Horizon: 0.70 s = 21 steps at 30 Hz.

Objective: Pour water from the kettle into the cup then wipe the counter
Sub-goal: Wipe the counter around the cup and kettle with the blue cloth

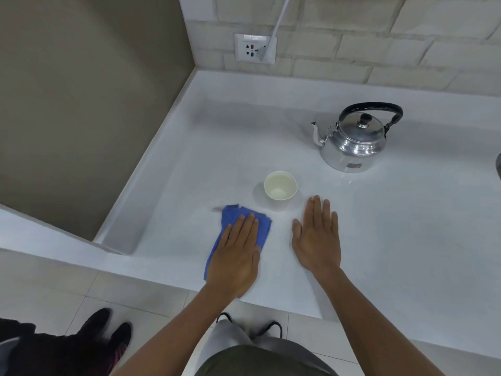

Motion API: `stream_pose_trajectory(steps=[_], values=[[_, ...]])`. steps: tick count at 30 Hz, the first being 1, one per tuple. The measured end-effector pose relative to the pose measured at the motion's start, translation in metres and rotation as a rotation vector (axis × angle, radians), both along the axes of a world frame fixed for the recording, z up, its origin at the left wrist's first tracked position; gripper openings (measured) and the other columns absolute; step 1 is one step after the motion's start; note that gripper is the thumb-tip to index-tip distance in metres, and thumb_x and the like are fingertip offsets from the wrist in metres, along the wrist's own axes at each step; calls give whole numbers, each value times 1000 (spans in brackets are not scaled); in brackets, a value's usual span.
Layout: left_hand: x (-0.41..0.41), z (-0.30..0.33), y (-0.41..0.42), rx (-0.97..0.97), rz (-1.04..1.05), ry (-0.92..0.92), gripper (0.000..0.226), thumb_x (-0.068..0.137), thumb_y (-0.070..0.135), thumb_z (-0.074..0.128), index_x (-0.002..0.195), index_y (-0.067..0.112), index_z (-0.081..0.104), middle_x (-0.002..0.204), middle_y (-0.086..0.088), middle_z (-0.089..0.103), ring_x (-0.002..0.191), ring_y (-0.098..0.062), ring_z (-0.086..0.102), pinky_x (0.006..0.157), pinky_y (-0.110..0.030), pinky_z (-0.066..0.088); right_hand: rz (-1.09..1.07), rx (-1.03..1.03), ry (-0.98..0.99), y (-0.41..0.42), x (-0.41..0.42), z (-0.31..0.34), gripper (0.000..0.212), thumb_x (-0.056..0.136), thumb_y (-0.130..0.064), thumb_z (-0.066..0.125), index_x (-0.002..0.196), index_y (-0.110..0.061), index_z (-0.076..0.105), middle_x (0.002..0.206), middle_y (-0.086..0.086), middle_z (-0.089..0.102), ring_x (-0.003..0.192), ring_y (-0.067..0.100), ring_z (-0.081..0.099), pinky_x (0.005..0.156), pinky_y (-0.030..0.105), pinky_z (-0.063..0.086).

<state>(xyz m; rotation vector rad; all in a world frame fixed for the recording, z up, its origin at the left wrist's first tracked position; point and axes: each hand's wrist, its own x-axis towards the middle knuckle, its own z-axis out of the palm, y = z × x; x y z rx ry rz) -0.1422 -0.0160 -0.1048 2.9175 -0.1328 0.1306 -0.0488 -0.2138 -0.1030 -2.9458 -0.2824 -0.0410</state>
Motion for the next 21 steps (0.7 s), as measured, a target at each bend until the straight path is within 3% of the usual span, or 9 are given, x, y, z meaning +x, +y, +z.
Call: stream_pose_trajectory(steps=[2, 9, 13, 17, 21], values=[[-9, 2, 12, -12, -17, -41, 57, 107, 30, 32, 157, 3, 37, 164, -12, 36, 153, -28, 31, 122, -48, 29, -10, 16, -3, 0, 0, 1, 70, 101, -44, 14, 157, -3, 9, 166, 14, 12, 153, 31, 7, 125, 44, 8], [54, 4, 19, -52, 329, 29, 62, 103, 31, 28, 153, -4, 41, 156, -23, 45, 145, -40, 42, 117, -56, 37, -19, 27, -1, 2, 1, 3, 69, 101, -43, 18, 156, -1, 16, 165, 16, 16, 153, 32, 11, 124, 45, 13], [41, 1, 9, -3, 168, -33, 61, 104, 32, 29, 153, -1, 42, 158, -19, 43, 146, -38, 42, 119, -53, 35, -6, 9, 3, 0, 2, 2, 69, 101, -43, 16, 157, -2, 13, 165, 15, 13, 153, 31, 8, 124, 47, 11], [-12, 0, 20, 29, -111, -33, 57, 109, 33, 27, 160, 7, 30, 168, -8, 28, 157, -26, 22, 125, -46, 21, -4, 0, 1, 0, 3, 1, 68, 102, -43, 18, 157, -2, 13, 165, 15, 14, 153, 31, 8, 124, 48, 12], [14, -3, 45, -11, 81, -2, 60, 108, 36, 23, 160, 7, 29, 167, -9, 28, 155, -27, 26, 124, -49, 26, -1, 6, 16, 1, 2, 3, 69, 101, -43, 16, 157, -2, 13, 165, 14, 13, 154, 30, 7, 124, 48, 12]])
